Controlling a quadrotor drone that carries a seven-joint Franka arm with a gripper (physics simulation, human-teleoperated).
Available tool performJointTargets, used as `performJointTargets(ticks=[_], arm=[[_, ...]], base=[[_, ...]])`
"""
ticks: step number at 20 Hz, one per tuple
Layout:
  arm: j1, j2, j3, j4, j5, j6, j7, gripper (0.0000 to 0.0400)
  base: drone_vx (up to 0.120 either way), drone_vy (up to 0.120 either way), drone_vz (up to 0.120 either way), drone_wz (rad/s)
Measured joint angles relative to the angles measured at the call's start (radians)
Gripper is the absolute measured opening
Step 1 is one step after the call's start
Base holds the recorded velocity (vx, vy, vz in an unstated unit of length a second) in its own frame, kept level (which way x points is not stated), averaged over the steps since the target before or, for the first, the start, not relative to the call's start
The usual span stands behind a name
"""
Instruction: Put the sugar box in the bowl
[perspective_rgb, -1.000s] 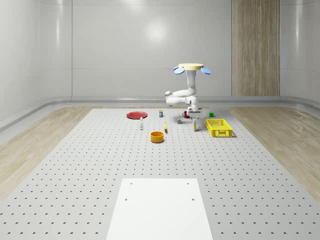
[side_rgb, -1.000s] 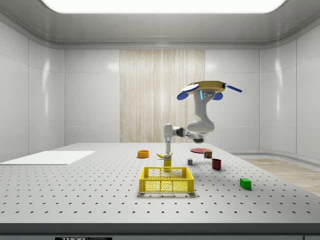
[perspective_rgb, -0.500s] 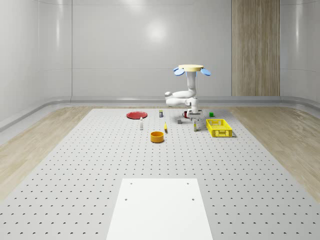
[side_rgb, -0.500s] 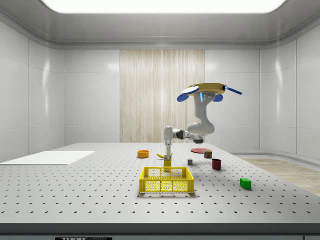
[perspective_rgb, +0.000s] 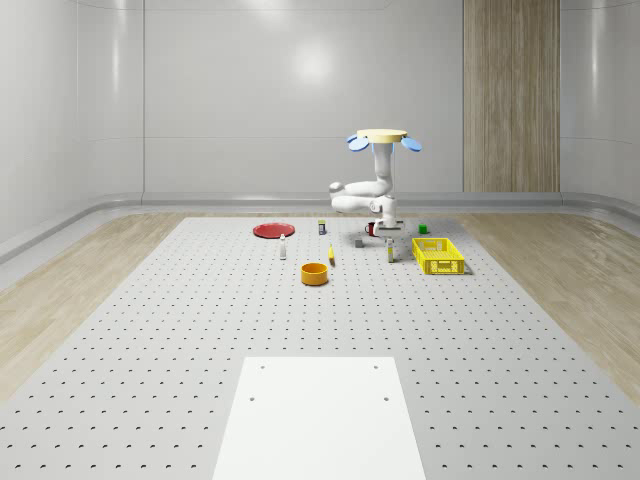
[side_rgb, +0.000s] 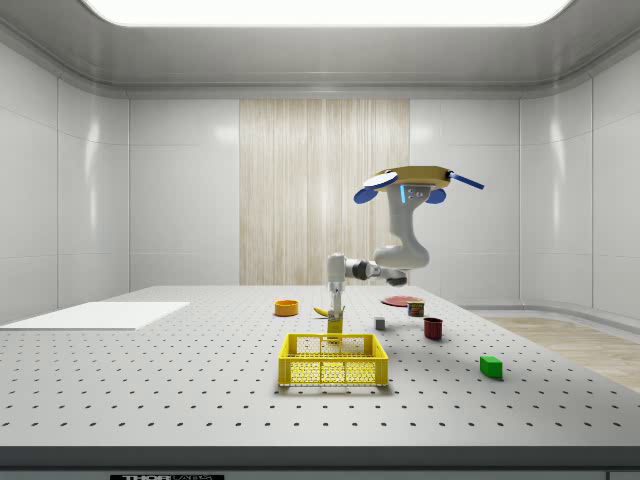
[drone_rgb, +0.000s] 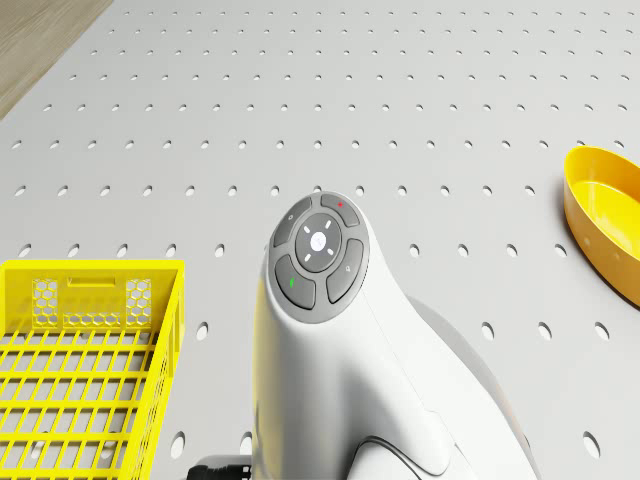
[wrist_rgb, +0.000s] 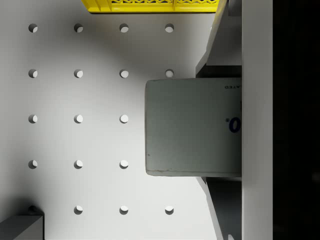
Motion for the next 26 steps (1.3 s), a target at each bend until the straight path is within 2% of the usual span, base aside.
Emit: performJointTargets(ticks=[7, 11, 14, 26], arm=[[-0.005, -0.015, 0.005, 0.000, 0.003, 0.010, -0.005, 0.0163], [-0.009, -0.017, 0.044, -0.005, 0.042, 0.000, 0.003, 0.0163], [-0.013, -0.019, 0.086, -0.010, 0.082, -0.009, 0.013, 0.0163], [-0.025, -0.047, 0.148, -0.013, 0.149, 0.001, 0.029, 0.0163]], base=[[0.000, 0.000, 0.000, 0.000], [0.000, 0.000, 0.000, 0.000], [0.027, -0.013, 0.120, 0.000], [0.120, -0.120, 0.120, 0.000]])
